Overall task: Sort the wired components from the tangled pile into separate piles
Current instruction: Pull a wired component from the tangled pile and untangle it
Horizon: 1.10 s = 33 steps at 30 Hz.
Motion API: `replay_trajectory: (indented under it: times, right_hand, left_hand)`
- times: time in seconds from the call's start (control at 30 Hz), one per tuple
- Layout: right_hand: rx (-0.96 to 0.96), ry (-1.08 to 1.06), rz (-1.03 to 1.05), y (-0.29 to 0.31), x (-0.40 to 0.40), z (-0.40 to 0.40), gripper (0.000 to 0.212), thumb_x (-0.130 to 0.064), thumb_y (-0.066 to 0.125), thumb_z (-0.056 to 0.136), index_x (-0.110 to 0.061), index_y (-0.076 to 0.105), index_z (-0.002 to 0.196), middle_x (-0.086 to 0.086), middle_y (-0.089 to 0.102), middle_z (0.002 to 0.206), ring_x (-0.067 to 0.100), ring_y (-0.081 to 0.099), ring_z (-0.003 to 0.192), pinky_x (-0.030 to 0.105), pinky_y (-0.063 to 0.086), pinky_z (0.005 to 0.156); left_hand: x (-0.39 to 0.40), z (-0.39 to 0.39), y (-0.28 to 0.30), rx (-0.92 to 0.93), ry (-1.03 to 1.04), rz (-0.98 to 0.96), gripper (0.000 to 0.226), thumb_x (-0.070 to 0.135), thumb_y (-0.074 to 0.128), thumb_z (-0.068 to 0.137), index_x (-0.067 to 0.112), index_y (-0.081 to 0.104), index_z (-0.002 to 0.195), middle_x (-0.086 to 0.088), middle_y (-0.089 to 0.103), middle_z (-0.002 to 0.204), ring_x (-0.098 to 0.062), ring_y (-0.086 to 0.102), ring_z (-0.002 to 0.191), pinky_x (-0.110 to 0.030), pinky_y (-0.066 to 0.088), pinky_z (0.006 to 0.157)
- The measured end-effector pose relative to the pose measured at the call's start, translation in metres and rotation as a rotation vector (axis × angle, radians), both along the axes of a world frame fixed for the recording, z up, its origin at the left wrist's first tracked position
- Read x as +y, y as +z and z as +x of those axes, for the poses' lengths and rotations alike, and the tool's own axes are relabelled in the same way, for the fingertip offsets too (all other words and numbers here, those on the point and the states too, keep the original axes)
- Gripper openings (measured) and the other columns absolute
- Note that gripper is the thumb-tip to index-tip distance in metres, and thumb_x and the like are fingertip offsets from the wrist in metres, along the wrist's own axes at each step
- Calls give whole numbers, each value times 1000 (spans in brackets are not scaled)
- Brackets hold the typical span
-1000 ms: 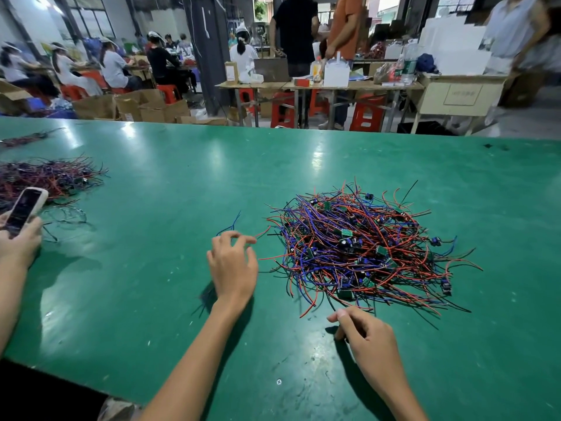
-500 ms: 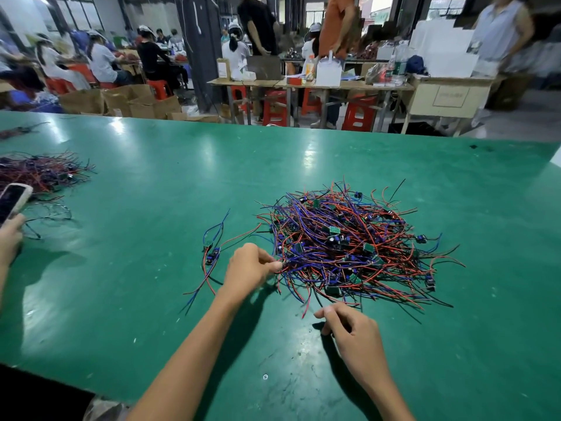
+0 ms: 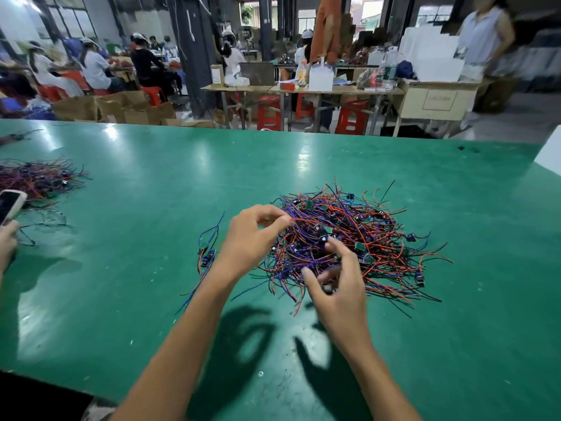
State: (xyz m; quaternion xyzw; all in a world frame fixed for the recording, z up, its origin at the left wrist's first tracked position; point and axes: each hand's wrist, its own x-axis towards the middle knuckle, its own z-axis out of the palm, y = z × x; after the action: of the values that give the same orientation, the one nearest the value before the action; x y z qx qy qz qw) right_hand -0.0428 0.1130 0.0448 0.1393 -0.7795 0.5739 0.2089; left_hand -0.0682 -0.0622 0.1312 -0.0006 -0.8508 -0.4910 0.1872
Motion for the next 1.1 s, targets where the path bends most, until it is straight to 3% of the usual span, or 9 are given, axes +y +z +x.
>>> replay_trajectory:
  times: [0.07,0.17,0.3,0.37,0.53,0.67,0.9,1.03,1.1]
  right_hand:
    - [-61,69,26,13,-8,-10,63,-24,79,89,-23,49,144,-10,52,130,13,63,75,18,50,77]
    - [-127,44,-60,17,-9,-17,54,-23,74,93,-24,52,142,-8,58,131,6,64,75,14,50,76]
    - [-689,251,-912,29,1,-20,49,-26,64,97,-15,49,142,5,63,137,11,73,86,23,54,72]
    - [-749,271,-1147,31,9,-22,50,-30,55,102,-11,46,147,5,62,140,12,71,92,26,52,78]
    - [-690,188,-1234,34,26,-19,43,-35,56,100,-18,54,139,-11,69,116,1,58,72,19,41,68]
    - [-644,259,-1245,39,34,-15,46,-29,65,83,-20,61,128,-12,74,98,1,59,67,17,47,62]
    - [-650,288,-1096,33,36,-2,39,6,56,93,-23,72,113,-2,75,96,4,60,67,14,54,64]
    - [-627,337,-1104,38,31,-1,25,2,67,74,-17,67,91,6,75,101,11,66,78,16,57,67]
    - [-588,394,-1123,44,26,-5,30,3,67,77,-12,65,103,12,73,110,17,74,95,19,59,77]
  left_hand:
    - [8,3,4,-14,-57,34,9,23,72,91,19,78,86,10,73,80,4,59,72,-10,44,73]
    - [11,6,5,-22,-75,95,11,20,70,93,14,79,90,-1,76,90,-11,62,82,-26,48,84]
    - [8,13,-4,-20,-95,226,14,19,70,94,22,80,85,3,78,88,-8,59,82,-14,45,80]
    - [6,16,-11,-5,-111,198,15,19,71,93,27,80,84,8,77,85,-4,58,79,-13,45,77]
    - [-12,21,-28,96,-47,-82,12,21,79,86,33,80,85,15,74,80,-13,63,78,-24,46,77]
    - [-19,26,-38,149,14,-124,13,25,83,81,35,81,89,14,73,81,-19,60,85,-34,47,81]
    - [-17,31,-51,119,79,-57,10,28,79,85,37,80,89,16,75,85,-16,62,88,-37,48,88]
    - [-21,33,-52,71,239,-64,6,39,78,85,42,77,81,23,73,83,-7,64,88,-51,44,99]
    - [-29,32,-51,25,334,-94,11,44,74,88,42,75,77,25,72,75,-3,67,87,-50,42,102]
